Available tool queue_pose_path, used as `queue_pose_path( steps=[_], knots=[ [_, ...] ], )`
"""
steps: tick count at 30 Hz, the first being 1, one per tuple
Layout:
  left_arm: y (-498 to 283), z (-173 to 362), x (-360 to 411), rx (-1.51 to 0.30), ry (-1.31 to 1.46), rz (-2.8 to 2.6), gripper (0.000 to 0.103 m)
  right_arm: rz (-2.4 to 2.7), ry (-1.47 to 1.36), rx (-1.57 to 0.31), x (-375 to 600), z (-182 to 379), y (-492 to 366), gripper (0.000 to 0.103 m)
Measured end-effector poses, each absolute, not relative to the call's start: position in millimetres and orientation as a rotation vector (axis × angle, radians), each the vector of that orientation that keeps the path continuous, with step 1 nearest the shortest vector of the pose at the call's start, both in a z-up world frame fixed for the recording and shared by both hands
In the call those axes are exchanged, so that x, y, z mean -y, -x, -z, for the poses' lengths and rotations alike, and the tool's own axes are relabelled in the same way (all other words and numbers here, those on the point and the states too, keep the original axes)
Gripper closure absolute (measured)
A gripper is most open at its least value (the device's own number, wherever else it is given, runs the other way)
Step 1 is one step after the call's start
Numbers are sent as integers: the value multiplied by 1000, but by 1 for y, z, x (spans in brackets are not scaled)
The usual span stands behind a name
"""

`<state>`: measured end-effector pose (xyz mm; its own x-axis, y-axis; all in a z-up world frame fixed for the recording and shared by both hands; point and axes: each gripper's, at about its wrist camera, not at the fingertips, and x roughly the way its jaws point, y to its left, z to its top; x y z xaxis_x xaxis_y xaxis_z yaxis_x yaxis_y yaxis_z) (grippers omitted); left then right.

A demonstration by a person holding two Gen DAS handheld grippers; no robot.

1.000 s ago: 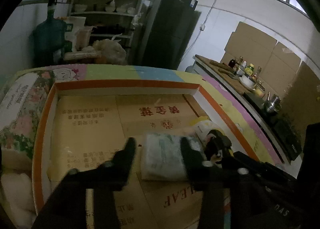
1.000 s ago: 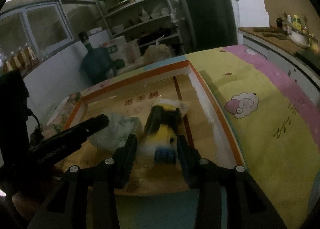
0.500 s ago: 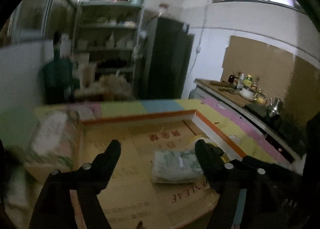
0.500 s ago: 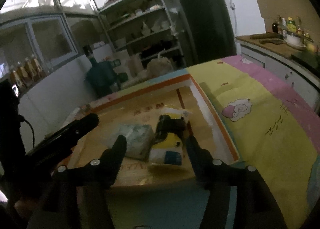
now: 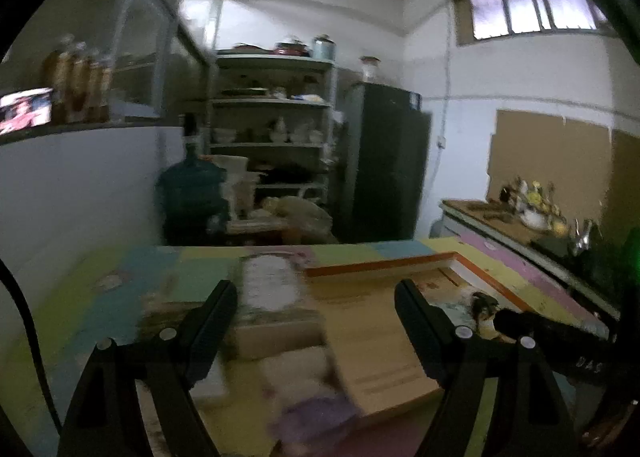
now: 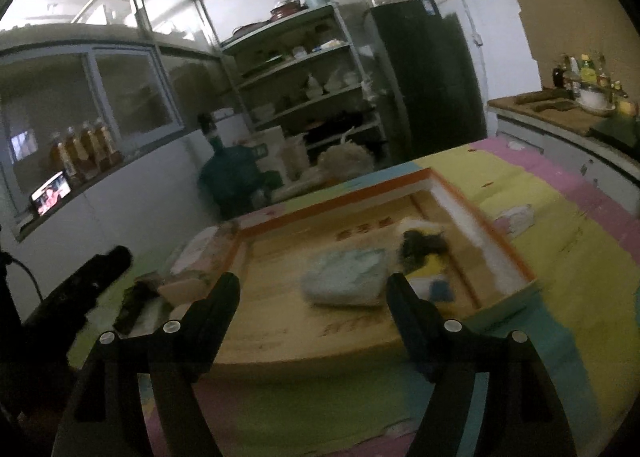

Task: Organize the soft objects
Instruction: 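Move both open tools back to the pile of soft items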

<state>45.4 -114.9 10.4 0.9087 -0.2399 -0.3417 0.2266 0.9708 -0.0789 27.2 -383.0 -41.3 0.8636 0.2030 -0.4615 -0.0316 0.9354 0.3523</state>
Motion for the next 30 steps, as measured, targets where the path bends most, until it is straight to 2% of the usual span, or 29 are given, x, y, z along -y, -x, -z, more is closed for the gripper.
queue_pose_path(
  steps=[18,30],
  knots=[
    [-3,12,-30,-451,117,59,22,-329,-247,-594,244,44,-19,26],
    [3,50,-62,-544,142,106,25,-390,-180,-651,185,50,-25,26]
  ],
)
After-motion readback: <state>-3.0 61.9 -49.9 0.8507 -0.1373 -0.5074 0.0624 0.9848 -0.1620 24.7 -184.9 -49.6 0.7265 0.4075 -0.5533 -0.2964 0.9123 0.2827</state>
